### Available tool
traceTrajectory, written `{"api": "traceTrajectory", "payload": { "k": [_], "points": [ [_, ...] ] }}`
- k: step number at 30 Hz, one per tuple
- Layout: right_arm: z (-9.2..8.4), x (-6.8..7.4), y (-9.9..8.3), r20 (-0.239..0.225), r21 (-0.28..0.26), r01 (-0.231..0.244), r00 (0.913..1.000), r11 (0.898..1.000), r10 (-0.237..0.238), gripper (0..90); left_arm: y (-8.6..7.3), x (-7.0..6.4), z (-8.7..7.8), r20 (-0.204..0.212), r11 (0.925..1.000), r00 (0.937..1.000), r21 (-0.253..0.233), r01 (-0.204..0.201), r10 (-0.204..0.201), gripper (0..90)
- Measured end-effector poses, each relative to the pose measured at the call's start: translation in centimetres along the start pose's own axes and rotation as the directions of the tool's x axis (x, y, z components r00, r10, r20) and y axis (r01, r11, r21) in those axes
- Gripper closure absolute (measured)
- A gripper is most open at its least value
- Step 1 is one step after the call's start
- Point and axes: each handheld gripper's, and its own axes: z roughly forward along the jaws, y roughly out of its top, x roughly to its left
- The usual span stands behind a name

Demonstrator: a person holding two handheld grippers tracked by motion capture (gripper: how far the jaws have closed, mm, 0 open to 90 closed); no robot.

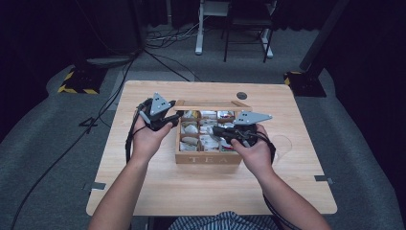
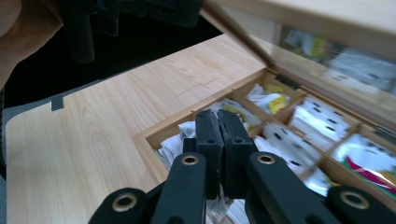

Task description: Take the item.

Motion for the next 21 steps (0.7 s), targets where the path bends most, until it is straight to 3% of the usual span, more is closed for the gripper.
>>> {"api": "traceTrajectory", "payload": {
  "k": [13, 21],
  "points": [
    [-5.0, -2.2, -0.9, 0.079, -0.064, -0.037, 0.996, 0.997, 0.042, 88.1, -0.1, -0.1, 0.0, -0.004, 1.0, 1.0, -0.002, 0.002, -0.002, 56.2],
    [-7.3, -3.3, -1.4, 0.128, -0.063, -0.044, 0.9904, 0.997, 0.052, 88.1, -0.1, -0.1, 0.0, -0.003, 1.0, 1.0, 0.002, -0.002, 0.002, 56.2]
  ]
}}
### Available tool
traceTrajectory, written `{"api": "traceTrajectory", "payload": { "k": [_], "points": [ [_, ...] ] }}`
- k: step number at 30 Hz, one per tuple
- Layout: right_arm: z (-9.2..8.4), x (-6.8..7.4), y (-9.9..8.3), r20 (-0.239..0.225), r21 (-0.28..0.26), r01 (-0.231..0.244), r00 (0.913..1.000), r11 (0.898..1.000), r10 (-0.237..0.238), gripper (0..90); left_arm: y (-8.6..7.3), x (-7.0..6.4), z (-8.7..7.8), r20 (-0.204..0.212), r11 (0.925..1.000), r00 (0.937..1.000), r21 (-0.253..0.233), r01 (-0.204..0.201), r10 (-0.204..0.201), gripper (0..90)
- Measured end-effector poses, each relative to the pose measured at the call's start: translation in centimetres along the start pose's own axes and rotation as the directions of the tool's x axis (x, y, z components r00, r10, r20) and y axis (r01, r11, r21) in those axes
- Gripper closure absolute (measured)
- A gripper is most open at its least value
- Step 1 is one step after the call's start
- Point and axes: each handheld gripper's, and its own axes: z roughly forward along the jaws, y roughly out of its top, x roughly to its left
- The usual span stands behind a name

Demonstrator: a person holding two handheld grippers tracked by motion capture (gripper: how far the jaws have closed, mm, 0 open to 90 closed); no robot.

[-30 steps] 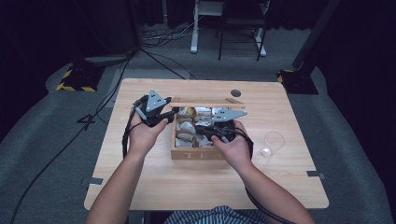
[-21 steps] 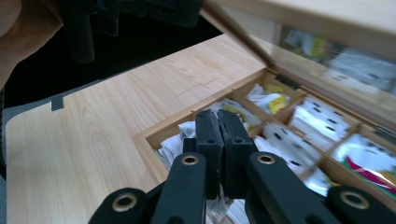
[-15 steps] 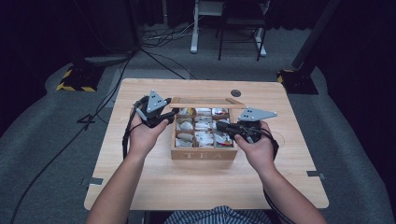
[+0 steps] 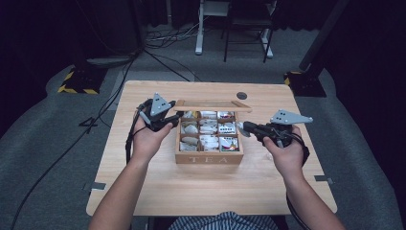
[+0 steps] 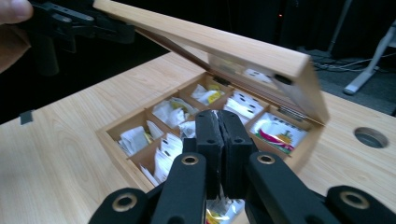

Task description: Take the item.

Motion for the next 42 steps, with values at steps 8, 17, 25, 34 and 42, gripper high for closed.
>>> {"api": "traceTrajectory", "payload": {
  "k": [8, 17, 25, 34, 42],
  "points": [
    [-1.6, -1.3, -0.3, 0.046, 0.013, -0.007, 0.9989, 1.0, 0.007, 88.1, 0.0, 0.0, 0.0, 0.0, 1.0, 1.0, -0.001, 0.002, -0.002, 56.2],
    [-3.2, -2.6, -0.3, 0.083, 0.02, -0.018, 0.9964, 1.0, 0.016, 88.0, 0.0, 0.0, 0.0, -0.001, 1.0, 1.0, -0.001, 0.005, -0.005, 56.2],
    [-4.3, -3.7, -0.6, 0.118, 0.054, -0.033, 0.9927, 0.998, 0.026, 88.0, 0.0, 0.0, 0.0, -0.002, 1.0, 1.0, -0.001, 0.004, -0.004, 56.2],
    [-5.7, -4.8, -1.5, 0.172, 0.059, -0.053, 0.9842, 0.997, 0.043, 88.0, 0.2, 0.0, 0.0, -0.002, 1.0, 1.0, 0.002, 0.001, -0.001, 56.6],
    [-6.6, -5.7, -2.7, 0.213, 0.067, -0.074, 0.9752, 0.995, 0.058, 88.1, 0.2, 0.0, -0.1, -0.004, 1.0, 1.0, 0.007, -0.001, 0.001, 56.8]
  ]
}}
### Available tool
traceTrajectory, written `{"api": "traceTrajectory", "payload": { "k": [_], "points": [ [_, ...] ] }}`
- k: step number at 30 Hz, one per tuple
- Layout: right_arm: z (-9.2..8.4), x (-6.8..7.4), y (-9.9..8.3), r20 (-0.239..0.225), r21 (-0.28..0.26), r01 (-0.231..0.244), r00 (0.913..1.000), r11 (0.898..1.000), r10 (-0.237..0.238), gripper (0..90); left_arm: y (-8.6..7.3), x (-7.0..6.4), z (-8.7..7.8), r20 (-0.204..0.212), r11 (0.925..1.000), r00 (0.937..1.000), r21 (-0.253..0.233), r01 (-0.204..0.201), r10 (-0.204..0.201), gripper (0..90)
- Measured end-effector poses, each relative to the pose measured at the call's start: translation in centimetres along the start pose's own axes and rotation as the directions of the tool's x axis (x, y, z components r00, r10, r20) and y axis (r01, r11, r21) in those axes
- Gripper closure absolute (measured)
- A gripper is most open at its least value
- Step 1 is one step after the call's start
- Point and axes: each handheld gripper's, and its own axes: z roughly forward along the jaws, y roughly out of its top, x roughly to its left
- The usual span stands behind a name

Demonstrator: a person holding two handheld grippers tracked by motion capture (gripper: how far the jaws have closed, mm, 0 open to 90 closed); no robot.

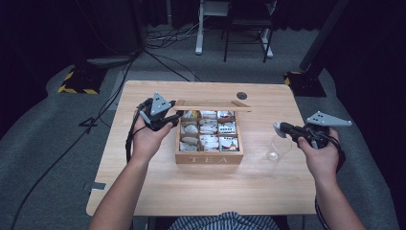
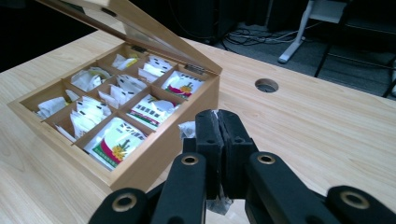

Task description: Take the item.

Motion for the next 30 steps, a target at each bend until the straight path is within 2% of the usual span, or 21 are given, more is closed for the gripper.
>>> {"api": "traceTrajectory", "payload": {
  "k": [7, 12, 18, 30],
  "points": [
    [-0.2, -1.3, -1.4, 0.029, 0.017, -0.039, 0.9989, 0.999, 0.038, 88.0, -0.1, -0.1, 0.0, 0.002, 1.0, 1.0, 0.0, 0.004, -0.004, 56.9],
    [0.2, -2.0, -2.6, 0.026, 0.028, -0.067, 0.9974, 0.997, 0.067, 88.0, -0.1, -0.1, 0.0, 0.001, 1.0, 1.0, 0.001, 0.007, -0.007, 57.0],
    [0.7, -2.4, -3.8, 0.02, 0.032, -0.095, 0.9953, 0.995, 0.094, 88.0, -0.1, 0.0, 0.0, 0.001, 1.0, 1.0, -0.002, 0.003, -0.003, 56.9],
    [1.6, -2.8, -5.3, 0.012, 0.044, -0.119, 0.9928, 0.992, 0.119, 87.9, -0.1, 0.0, 0.0, 0.003, 1.0, 1.0, -0.004, 0.006, -0.006, 56.9]
  ]
}}
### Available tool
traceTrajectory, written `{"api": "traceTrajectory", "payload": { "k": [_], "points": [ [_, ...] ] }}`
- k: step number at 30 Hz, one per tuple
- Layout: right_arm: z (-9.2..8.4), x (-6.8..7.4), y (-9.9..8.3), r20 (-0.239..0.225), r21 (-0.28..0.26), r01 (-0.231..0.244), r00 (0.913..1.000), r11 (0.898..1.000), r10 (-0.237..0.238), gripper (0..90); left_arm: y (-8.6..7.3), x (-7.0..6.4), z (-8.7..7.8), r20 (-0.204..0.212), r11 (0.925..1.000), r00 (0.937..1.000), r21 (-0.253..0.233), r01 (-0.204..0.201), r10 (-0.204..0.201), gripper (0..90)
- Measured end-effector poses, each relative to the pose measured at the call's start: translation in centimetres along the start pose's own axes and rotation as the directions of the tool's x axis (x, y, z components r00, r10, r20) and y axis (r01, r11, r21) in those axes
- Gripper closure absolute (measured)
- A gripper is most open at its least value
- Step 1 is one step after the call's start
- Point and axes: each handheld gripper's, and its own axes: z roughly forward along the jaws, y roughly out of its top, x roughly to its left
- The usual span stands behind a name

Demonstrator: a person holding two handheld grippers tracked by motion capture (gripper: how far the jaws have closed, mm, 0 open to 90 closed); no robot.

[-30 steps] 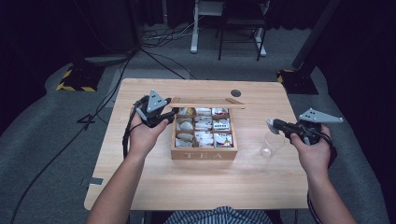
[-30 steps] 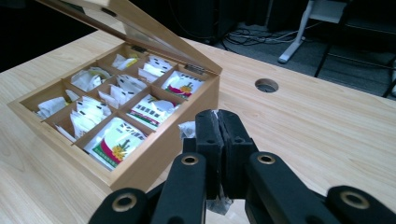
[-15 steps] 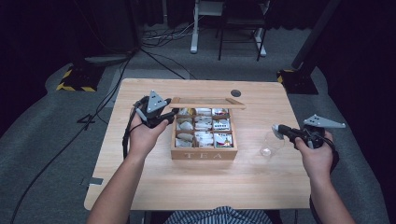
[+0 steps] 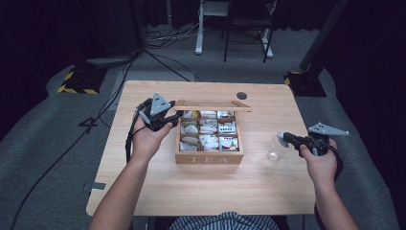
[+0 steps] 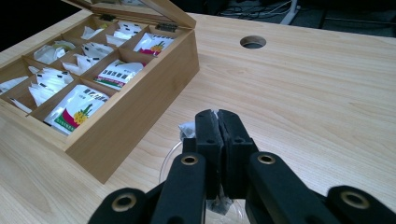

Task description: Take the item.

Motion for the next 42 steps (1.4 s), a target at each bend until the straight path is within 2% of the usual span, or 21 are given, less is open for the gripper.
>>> {"api": "traceTrajectory", "payload": {
  "k": [10, 14, 23, 37, 42],
  "points": [
    [0.1, -0.1, -0.5, 0.002, 0.007, -0.01, 0.9999, 1.0, 0.01, 86.8, 0.0, 0.0, 0.0, 0.0, 1.0, 1.0, -0.001, 0.001, -0.001, 56.9],
    [0.1, -0.1, -0.6, 0.001, 0.012, -0.022, 0.9998, 1.0, 0.022, 78.6, 0.0, 0.0, 0.0, 0.002, 1.0, 1.0, -0.001, 0.002, -0.002, 56.9],
    [-0.1, 0.4, -0.4, -0.001, 0.008, -0.011, 0.9999, 1.0, 0.011, 70.0, 0.0, 0.0, 0.0, 0.001, 1.0, 1.0, 0.002, -0.002, 0.002, 56.9],
    [-2.6, 1.1, -1.0, -0.027, -0.013, -0.013, 0.9996, 1.0, 0.012, 68.4, -0.2, -0.3, -0.2, -0.006, 0.9997, 0.9999, 0.019, -0.015, 0.015, 57.1],
    [-3.1, 1.3, -1.1, -0.033, -0.013, -0.005, 0.9994, 1.0, 0.005, 68.1, -0.7, -0.6, -0.3, 0.004, 0.9994, 1.0, 0.034, -0.008, 0.008, 56.5]
  ]
}}
